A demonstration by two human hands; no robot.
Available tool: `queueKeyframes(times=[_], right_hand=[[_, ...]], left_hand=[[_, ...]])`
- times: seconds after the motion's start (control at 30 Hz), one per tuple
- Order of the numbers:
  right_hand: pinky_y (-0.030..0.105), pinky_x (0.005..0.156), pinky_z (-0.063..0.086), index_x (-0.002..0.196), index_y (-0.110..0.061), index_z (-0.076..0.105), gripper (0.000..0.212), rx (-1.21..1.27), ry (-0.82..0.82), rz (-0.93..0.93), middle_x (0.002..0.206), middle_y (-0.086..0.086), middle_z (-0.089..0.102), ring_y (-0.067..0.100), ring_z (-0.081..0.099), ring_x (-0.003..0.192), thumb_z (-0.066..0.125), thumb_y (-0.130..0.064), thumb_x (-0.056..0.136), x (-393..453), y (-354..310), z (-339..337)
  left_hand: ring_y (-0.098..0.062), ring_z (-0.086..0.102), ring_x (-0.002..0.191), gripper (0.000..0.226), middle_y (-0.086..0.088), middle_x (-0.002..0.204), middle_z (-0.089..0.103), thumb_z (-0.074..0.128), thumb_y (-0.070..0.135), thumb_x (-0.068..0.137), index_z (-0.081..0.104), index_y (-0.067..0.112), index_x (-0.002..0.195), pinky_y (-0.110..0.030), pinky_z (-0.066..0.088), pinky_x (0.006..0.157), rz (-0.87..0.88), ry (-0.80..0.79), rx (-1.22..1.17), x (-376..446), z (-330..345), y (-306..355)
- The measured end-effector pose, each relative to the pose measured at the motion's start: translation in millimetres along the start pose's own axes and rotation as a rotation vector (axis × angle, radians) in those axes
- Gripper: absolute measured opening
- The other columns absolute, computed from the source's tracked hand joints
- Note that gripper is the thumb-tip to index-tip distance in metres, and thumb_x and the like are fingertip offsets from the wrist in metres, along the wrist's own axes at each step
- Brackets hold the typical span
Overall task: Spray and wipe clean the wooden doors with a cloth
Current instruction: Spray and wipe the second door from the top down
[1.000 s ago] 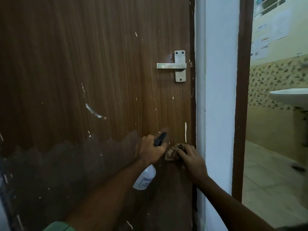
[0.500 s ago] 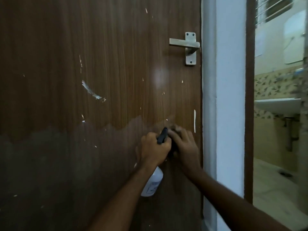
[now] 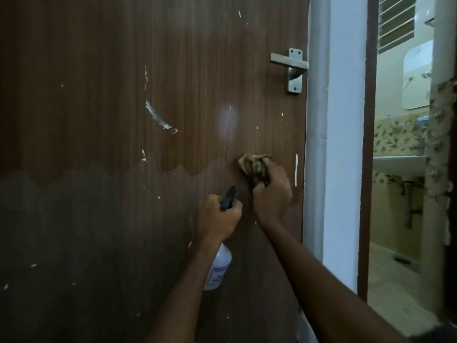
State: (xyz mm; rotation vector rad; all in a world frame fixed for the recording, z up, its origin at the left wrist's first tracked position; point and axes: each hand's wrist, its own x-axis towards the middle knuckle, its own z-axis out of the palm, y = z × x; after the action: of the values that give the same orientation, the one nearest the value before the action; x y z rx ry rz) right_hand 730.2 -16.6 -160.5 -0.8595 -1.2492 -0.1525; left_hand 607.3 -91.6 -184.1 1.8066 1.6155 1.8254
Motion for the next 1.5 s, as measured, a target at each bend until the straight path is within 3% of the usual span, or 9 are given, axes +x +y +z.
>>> queueKeyframes(times=[0.13,0.33,0.53,0.83,1.0,1.13,1.33,1.4,1.5], right_hand=[[0.004,0.093,0.036,0.14,-0.017,0.061,0.053,0.207,0.07,0.143,0.133,-0.001,0.063,0.012,0.057,0.122,0.067,-0.002,0.09,35,-19,7],[0.027,0.094,0.049,0.134,-0.018,0.064,0.045,0.167,0.048,-0.004,0.126,0.004,0.055,0.017,0.051,0.117,0.071,-0.009,0.09,29,-8,13],[0.025,0.085,0.041,0.135,-0.018,0.064,0.048,0.123,0.012,-0.115,0.128,0.01,0.053,0.023,0.049,0.114,0.07,-0.007,0.088,-7,-13,34],[0.039,0.084,0.05,0.141,-0.014,0.06,0.052,0.061,-0.299,-0.681,0.134,0.013,0.055,0.026,0.051,0.109,0.06,-0.026,0.091,-59,6,44],[0.045,0.094,0.048,0.137,-0.009,0.055,0.048,-0.069,-0.154,-0.609,0.137,0.018,0.047,0.033,0.046,0.117,0.061,-0.024,0.091,31,-19,46],[0.046,0.093,0.049,0.138,-0.008,0.052,0.048,-0.113,-0.161,-0.562,0.132,0.016,0.051,0.032,0.049,0.113,0.054,-0.028,0.095,33,-35,50],[0.041,0.094,0.055,0.154,-0.018,0.035,0.072,-0.4,-0.696,-1.34,0.143,0.012,0.046,0.027,0.053,0.12,0.065,-0.044,0.094,-15,-29,42],[0.038,0.09,0.056,0.151,-0.02,0.037,0.068,-0.402,-0.684,-1.244,0.144,0.01,0.044,0.027,0.053,0.117,0.066,-0.041,0.093,8,-50,45],[0.033,0.078,0.052,0.135,-0.018,0.046,0.04,-0.264,-0.414,-0.743,0.134,0.008,0.044,0.025,0.053,0.107,0.053,-0.036,0.099,41,-83,50]], left_hand=[[-0.032,0.064,0.053,0.041,-0.01,0.054,0.06,0.067,0.041,0.085,0.062,0.011,0.059,-0.055,0.06,0.057,-0.02,0.041,0.059,10,-15,6],[-0.027,0.07,0.061,0.037,-0.008,0.065,0.07,0.072,0.045,0.092,0.068,0.016,0.069,-0.048,0.064,0.07,-0.045,0.058,0.237,20,-28,9],[-0.019,0.055,0.049,0.04,-0.013,0.062,0.065,0.073,0.04,0.093,0.066,0.008,0.07,-0.041,0.052,0.052,0.025,0.054,0.283,4,-37,-16],[-0.027,0.06,0.051,0.028,-0.017,0.066,0.066,0.068,0.021,0.102,0.068,0.006,0.078,-0.036,0.048,0.049,0.144,0.064,0.049,9,-70,8],[-0.02,0.061,0.045,0.033,-0.017,0.067,0.07,0.069,0.028,0.1,0.071,0.002,0.08,-0.029,0.049,0.046,0.1,0.018,0.219,13,-103,14],[-0.04,0.063,0.053,0.041,-0.022,0.064,0.066,0.07,0.034,0.095,0.069,-0.002,0.074,-0.04,0.048,0.046,0.138,0.055,0.26,22,-127,11],[-0.034,0.056,0.05,0.037,-0.021,0.062,0.061,0.069,0.027,0.096,0.065,-0.002,0.073,-0.041,0.048,0.051,0.177,0.012,0.194,10,-154,-13],[-0.027,0.053,0.048,0.037,-0.015,0.058,0.061,0.07,0.025,0.097,0.065,0.001,0.07,-0.035,0.045,0.049,0.136,-0.015,0.195,9,-163,-24],[-0.007,0.043,0.04,0.041,0.006,0.047,0.048,0.073,0.018,0.096,0.058,0.014,0.059,-0.018,0.033,0.043,0.143,-0.001,0.211,6,-173,-28]])
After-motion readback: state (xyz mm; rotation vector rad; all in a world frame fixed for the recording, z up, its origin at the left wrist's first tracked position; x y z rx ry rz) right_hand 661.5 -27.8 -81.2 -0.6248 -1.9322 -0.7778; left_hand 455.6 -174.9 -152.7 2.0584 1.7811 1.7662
